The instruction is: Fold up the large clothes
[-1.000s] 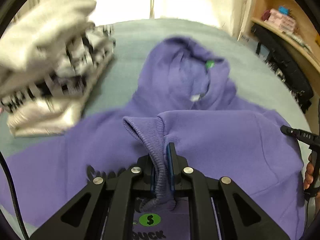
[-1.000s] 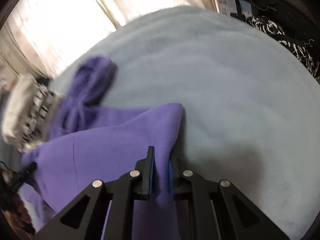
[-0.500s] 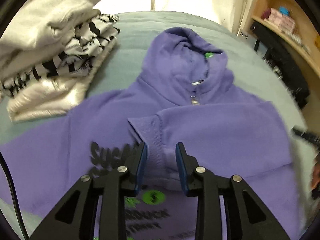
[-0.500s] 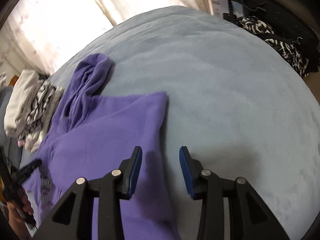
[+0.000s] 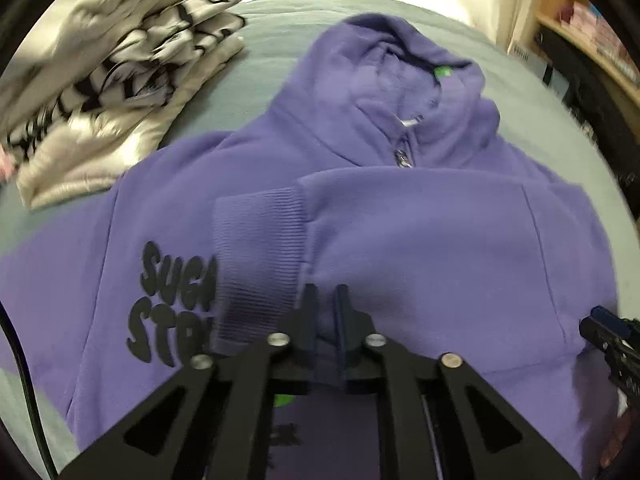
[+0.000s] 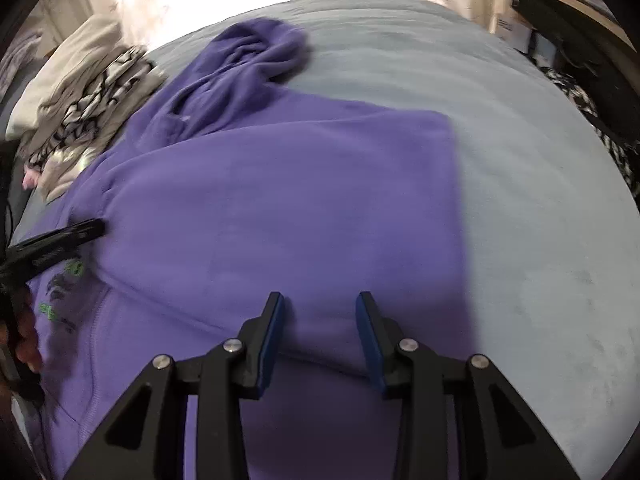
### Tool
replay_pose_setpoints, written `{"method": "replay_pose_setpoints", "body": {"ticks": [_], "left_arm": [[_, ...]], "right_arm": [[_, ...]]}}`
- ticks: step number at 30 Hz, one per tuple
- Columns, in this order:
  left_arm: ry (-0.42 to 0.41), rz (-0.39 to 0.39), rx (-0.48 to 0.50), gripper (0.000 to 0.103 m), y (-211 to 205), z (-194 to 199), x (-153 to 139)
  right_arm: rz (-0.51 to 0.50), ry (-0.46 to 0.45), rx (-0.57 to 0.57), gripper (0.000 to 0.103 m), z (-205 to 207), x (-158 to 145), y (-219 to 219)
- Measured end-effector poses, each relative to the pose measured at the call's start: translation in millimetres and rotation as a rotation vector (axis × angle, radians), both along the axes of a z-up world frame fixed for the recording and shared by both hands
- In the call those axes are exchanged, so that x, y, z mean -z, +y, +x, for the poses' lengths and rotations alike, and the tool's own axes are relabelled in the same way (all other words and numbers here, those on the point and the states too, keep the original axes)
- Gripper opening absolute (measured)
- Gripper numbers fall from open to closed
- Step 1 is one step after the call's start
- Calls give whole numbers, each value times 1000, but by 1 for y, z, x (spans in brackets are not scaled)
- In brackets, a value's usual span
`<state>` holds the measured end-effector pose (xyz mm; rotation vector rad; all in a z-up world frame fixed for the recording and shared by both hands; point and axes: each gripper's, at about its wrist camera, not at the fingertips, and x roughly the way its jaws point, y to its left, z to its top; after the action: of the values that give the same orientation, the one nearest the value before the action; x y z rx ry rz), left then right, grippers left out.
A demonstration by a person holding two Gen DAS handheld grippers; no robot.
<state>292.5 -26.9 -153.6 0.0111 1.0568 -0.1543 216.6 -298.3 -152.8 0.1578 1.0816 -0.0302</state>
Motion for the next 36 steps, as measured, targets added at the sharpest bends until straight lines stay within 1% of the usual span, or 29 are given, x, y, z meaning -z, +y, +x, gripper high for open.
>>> {"method": "replay_pose_setpoints", "body": {"ticks": [1, 3, 4, 5, 7, 9, 11, 15, 18, 22, 24, 26, 29, 32, 34, 36], "left_arm": [[-1, 26, -24, 15, 8, -2, -2], [-17, 93, -74, 18, 22, -6, -4], [-8, 82, -89, 20, 35, -7, -4], [12, 38, -98, 21, 47, -8, -3], [38, -24, -129, 21, 67, -10, -3], [36, -19, -147, 21, 78, -13, -6], [27, -24, -139, 21, 82, -17, -9], [-15, -10, -84, 21, 67, -22, -25], [-47, -51, -43, 21, 49, -17, -37], [-53, -94, -16, 21, 23, 2, -44], [-48, -109, -5, 21, 7, 12, -40], [-36, -108, 2, 21, -6, 23, -33], [-22, -73, -4, 21, -19, 37, -18], [0, -50, -34, 21, -23, 52, 0], [3, -67, -42, 20, -20, 55, 7], [-4, -71, -40, 19, -19, 54, 7]], "right_arm": [[11, -5, 16, 32, -4, -1, -11], [45, -10, 22, 23, -11, -3, -29], [57, -10, 22, 22, -14, -4, -36], [70, -9, 20, 22, -16, -5, -40], [82, -7, 23, 22, -19, -8, -42], [80, -6, 27, 25, -20, -11, -40], [67, -8, 30, 25, -19, -15, -35], [66, -27, 10, 25, -13, -25, -25], [43, -43, -7, 25, 0, -34, -17], [62, -81, -10, 25, 30, -46, -3], [75, -90, -12, 25, 47, -48, 5], [81, -92, -14, 25, 64, -46, 14], [84, -72, -20, 25, 86, -35, 23], [48, -44, -9, 25, 101, -18, 23], [5, -28, 17, 25, 105, -7, 13], [-51, -40, 62, 25, 103, -1, -5]]}}
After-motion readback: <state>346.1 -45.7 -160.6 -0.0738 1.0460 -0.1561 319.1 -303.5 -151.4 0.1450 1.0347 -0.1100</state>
